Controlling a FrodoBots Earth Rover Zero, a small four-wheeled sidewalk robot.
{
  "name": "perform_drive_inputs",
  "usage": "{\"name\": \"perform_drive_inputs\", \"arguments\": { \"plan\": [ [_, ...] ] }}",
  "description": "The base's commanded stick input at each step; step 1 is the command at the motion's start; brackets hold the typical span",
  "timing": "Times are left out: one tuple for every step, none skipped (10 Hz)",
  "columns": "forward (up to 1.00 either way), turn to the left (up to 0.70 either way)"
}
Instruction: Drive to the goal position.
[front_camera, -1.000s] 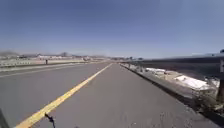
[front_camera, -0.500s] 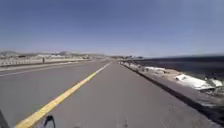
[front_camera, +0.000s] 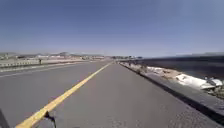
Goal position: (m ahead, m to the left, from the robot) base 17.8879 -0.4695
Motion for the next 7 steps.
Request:
{"name": "perform_drive_inputs", "arguments": {
  "plan": [
    [0.85,0.00],
    [0.85,0.00],
    [0.85,0.00],
    [0.85,0.00],
    [0.85,0.00],
    [0.85,0.00],
    [0.85,0.00]
  ]
}}
